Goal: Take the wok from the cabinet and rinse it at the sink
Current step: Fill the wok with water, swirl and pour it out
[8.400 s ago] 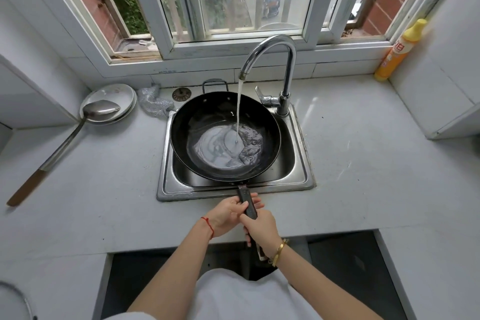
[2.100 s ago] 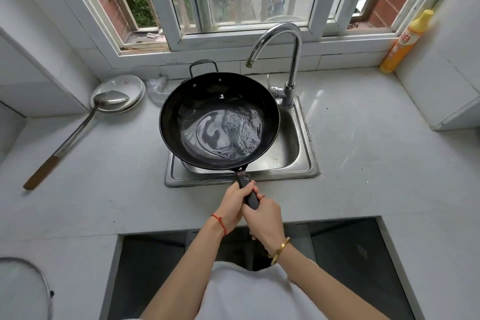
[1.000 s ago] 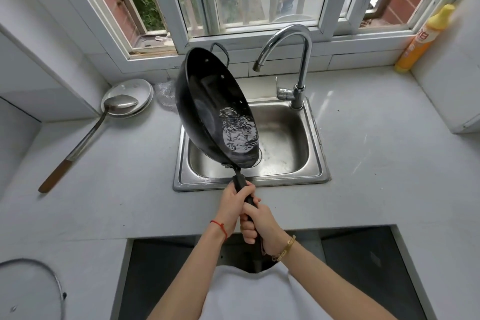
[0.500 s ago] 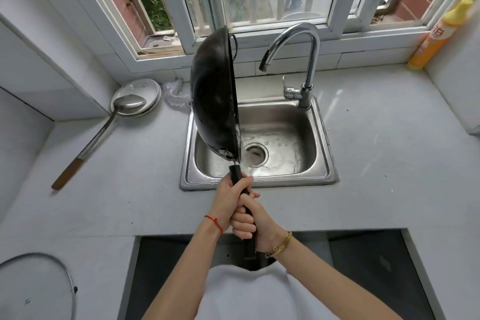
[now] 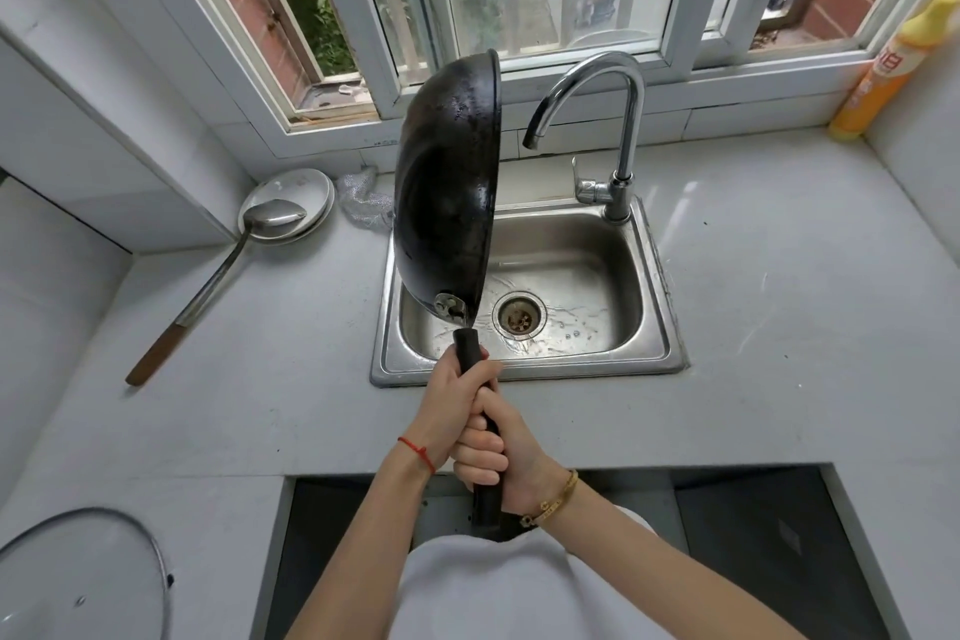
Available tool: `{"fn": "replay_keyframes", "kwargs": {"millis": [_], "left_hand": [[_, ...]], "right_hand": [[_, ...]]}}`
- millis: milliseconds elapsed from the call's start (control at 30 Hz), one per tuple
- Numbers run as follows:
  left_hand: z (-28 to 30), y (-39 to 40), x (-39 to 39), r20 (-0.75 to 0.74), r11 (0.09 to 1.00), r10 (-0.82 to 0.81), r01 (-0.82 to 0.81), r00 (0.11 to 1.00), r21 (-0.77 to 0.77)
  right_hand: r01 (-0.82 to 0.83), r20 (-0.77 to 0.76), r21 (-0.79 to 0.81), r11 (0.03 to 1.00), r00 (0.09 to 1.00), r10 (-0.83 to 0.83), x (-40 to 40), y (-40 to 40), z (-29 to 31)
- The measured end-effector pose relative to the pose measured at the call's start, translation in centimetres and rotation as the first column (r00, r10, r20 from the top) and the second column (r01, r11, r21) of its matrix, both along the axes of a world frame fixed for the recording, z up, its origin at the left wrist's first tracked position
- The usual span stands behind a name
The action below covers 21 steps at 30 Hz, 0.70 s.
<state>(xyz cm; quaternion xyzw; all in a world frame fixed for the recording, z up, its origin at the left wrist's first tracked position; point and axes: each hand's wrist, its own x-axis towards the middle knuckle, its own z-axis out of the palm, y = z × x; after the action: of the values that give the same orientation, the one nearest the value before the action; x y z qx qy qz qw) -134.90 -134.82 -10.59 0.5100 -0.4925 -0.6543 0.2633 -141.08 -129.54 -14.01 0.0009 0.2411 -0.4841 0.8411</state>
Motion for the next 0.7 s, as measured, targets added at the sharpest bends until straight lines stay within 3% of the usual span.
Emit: {"fn": "replay_keyframes", "kwargs": {"millis": [700], "left_hand": [[-0.4, 1.0, 1.3, 0.054, 0.998, 0.05, -0.052, 0.997, 0.031]], "right_hand": [[-0.072, 0.029, 0.028, 0.997, 0.997, 0.071, 0.7, 0.8, -1.1]]}}
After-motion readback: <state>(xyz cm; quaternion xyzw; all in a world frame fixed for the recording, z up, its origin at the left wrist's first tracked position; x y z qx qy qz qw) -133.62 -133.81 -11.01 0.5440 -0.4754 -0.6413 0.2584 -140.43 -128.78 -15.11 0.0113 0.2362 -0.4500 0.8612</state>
